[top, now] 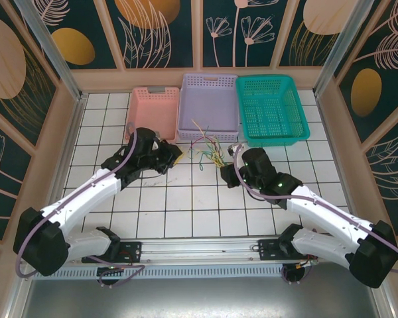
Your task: Untangle the cables
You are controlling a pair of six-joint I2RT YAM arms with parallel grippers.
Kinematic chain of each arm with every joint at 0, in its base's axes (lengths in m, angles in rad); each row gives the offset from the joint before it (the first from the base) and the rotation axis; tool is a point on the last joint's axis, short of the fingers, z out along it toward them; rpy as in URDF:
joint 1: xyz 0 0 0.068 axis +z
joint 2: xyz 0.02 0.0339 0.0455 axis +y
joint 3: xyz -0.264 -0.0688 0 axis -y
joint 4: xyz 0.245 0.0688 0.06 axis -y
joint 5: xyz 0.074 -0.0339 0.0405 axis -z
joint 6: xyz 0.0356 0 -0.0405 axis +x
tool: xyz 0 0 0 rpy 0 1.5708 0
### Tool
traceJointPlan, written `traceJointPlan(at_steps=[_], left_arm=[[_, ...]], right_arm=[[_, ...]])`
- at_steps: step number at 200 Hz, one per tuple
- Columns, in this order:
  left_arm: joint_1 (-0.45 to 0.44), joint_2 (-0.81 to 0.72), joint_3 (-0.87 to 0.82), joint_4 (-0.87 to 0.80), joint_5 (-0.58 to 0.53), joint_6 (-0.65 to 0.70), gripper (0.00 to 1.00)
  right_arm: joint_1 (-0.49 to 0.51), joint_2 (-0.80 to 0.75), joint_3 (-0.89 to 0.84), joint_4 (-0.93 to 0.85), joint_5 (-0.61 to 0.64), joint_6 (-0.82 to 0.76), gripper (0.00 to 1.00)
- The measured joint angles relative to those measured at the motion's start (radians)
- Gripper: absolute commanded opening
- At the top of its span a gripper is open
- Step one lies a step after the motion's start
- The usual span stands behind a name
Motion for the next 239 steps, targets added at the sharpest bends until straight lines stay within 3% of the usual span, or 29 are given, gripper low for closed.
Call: traceJointPlan(at_steps=[58, 92, 111, 135, 163, 210, 239], left_arm=[[0.155, 0.004, 0.108, -0.120, -0.084, 0.158, 0.00], [0.196, 0.004, 0.159, -0.140, -0.072, 0.207, 0.00], [0.195, 0.004, 0.155, -0.170, -0.038, 0.186, 0.35], [0.194, 0.000, 0.137, -0.200, 0.014, 0.116, 0.47], [0.154, -0.024, 0.140, -0.215, 0.054, 0.016, 0.57], [-0.022, -0.017, 0.258, -0.246, 0.065, -0.093, 0.59], [-0.063, 0.023, 0.259, -0.248, 0.060, -0.109, 0.60]], right_arm=[[0.055, -0.051, -0.002, -0.064, 0.004, -0.013, 0.00], [0.110, -0.051, -0.002, -0.119, 0.038, -0.024, 0.00], [0.120, -0.051, -0.002, -0.127, 0.079, -0.029, 0.00], [0.146, -0.051, -0.002, -0.127, 0.156, -0.061, 0.00], [0.175, -0.040, -0.001, -0.114, 0.239, -0.127, 0.00], [0.177, 0.088, 0.020, -0.050, 0.351, -0.243, 0.00], [0.192, 0.161, 0.060, -0.003, 0.367, -0.284, 0.00]])
